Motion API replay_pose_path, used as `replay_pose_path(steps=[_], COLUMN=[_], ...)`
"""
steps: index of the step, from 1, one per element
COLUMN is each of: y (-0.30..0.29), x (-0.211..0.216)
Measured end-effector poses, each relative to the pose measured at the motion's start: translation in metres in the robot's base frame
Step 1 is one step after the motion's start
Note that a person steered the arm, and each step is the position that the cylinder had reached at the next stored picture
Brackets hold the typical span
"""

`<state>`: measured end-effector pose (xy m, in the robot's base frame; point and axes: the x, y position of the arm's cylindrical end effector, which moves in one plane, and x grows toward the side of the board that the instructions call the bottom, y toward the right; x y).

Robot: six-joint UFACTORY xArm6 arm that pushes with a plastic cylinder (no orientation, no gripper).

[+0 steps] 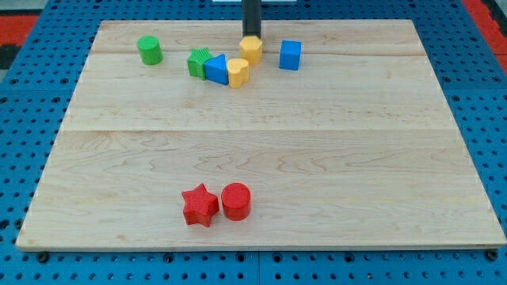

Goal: Push the yellow hexagon along with the heart towards center of the board

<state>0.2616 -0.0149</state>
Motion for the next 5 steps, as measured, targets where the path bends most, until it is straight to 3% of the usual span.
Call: replay_pose_path(steps=[1,2,3,4,5], y=[-0.026,-0.024,-0.015,0.025,0.035], x=[0.043,0.052,0.032,0.029,0.070])
